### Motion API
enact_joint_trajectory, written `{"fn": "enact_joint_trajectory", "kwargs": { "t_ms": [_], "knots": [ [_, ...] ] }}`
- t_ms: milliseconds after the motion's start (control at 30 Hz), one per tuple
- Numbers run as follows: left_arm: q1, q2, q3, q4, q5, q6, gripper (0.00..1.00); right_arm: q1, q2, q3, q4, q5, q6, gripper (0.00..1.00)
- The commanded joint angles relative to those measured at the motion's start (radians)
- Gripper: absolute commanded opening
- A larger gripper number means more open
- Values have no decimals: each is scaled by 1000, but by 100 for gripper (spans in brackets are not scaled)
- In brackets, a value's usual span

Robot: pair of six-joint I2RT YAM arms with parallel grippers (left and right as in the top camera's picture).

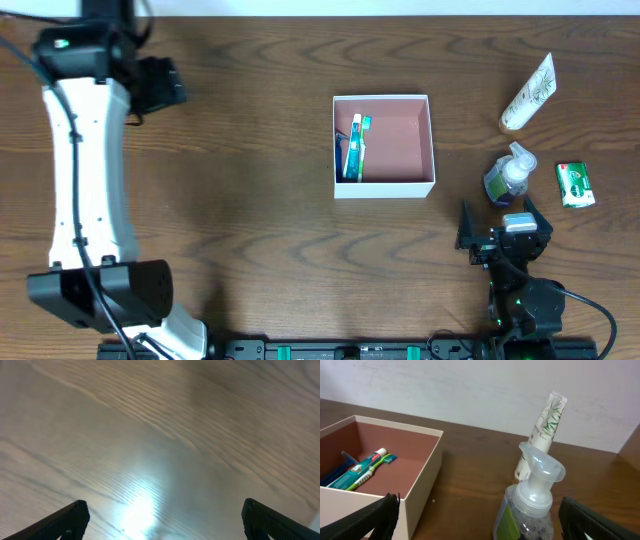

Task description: Pack container

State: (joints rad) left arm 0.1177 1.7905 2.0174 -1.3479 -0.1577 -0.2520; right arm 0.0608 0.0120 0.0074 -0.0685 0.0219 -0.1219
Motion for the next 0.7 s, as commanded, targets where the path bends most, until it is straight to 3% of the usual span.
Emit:
{"fn": "enact_joint_trajectory", "kwargs": {
  "t_ms": [0,667],
  "knots": [
    [63,7,-11,3,-12,-9,98,-10,-6,-2,-3,7,-14,99],
    [115,7,-11,44,-12,-9,98,-10,-6,-2,-3,7,-14,99]
  ]
}}
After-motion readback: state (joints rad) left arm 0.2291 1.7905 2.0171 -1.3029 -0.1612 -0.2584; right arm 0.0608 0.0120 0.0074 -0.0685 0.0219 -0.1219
